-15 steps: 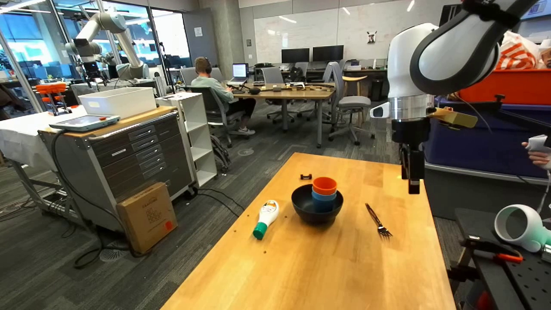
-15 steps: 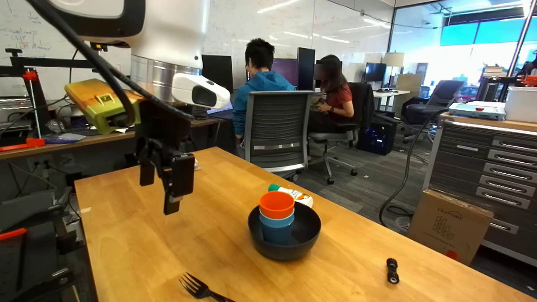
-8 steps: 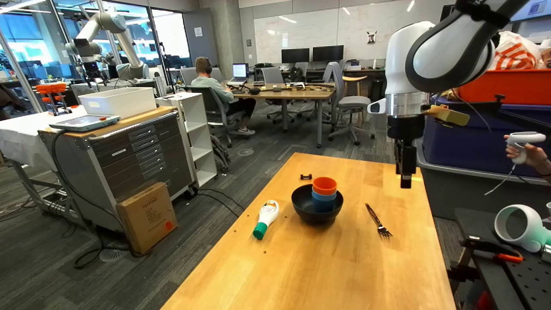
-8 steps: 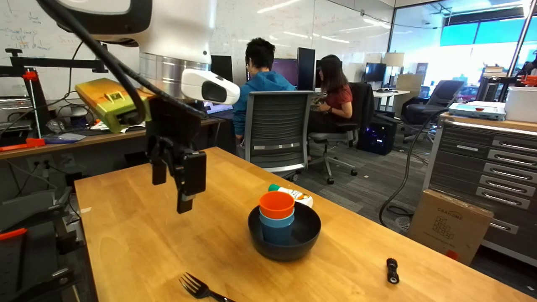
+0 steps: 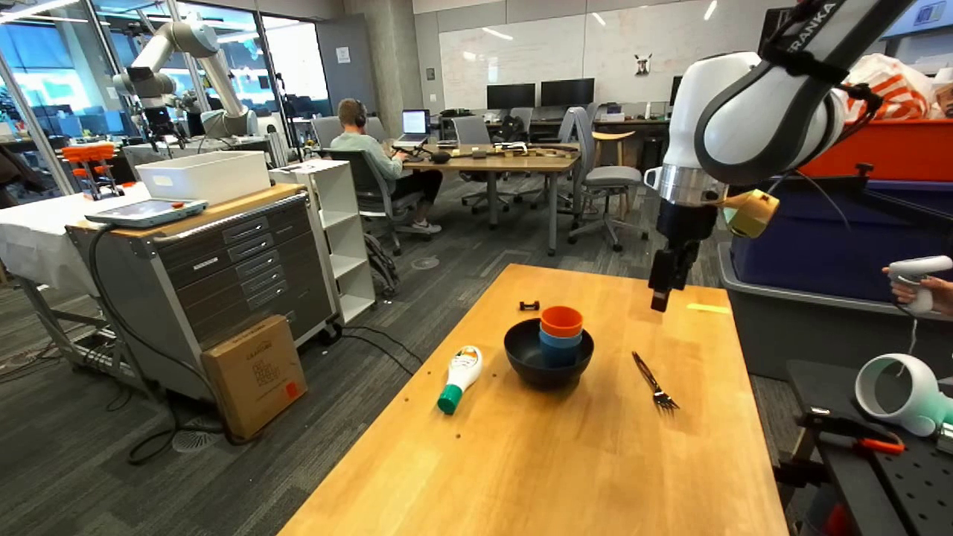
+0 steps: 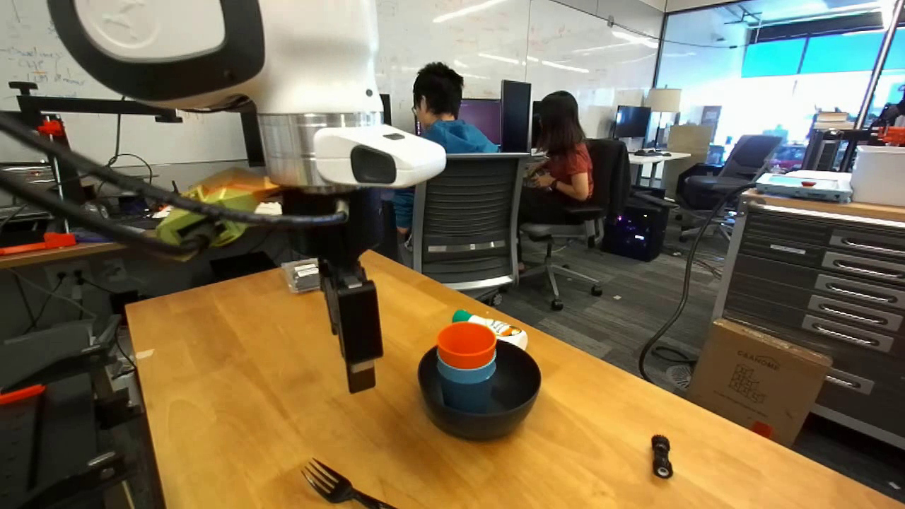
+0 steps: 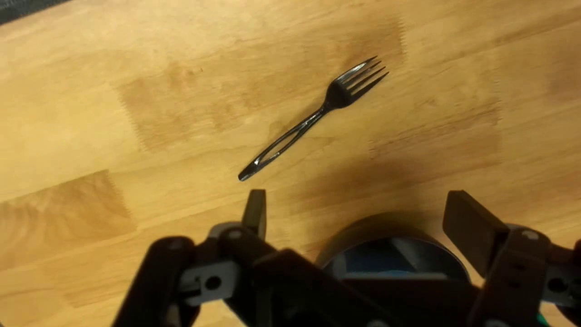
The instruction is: Put the cups into each other in the black bowl and put the fork in them beginning with the dark blue one, then the light blue one, and finally the orange one
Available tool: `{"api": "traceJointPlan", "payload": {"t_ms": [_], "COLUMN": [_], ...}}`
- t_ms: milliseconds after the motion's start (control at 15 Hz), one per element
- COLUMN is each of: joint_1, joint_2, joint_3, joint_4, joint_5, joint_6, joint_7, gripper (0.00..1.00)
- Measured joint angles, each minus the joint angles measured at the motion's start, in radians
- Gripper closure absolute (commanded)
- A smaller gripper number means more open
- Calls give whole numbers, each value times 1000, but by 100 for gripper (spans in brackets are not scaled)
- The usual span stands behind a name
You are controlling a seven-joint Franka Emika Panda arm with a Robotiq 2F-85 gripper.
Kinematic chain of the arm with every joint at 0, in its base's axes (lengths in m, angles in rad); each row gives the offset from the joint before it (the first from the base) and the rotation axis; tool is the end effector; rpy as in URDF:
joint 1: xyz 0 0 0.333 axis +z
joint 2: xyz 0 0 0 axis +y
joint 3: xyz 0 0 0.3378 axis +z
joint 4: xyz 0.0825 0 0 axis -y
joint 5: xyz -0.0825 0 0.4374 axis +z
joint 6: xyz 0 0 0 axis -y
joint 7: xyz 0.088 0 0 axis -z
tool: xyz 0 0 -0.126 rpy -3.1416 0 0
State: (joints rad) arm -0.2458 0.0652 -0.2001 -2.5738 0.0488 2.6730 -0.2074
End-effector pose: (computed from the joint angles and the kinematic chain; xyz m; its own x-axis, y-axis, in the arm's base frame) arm 0.4317 -0.2092 0.1988 0.9601 -0.2772 0.0368 -0.2773 -0.9608 -0.0031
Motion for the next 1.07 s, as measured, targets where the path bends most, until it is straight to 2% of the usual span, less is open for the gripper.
{"api": "traceJointPlan", "payload": {"t_ms": [400, 733, 1067], "joint_1": [-1, -4, -36], "joint_2": [104, 195, 274], "joint_3": [-3, 2, 45], "joint_4": [-9, -9, 30], "joint_5": [60, 158, 250], "joint_6": [43, 159, 226], "joint_7": [146, 184, 183], "gripper": [0, 0, 0]}}
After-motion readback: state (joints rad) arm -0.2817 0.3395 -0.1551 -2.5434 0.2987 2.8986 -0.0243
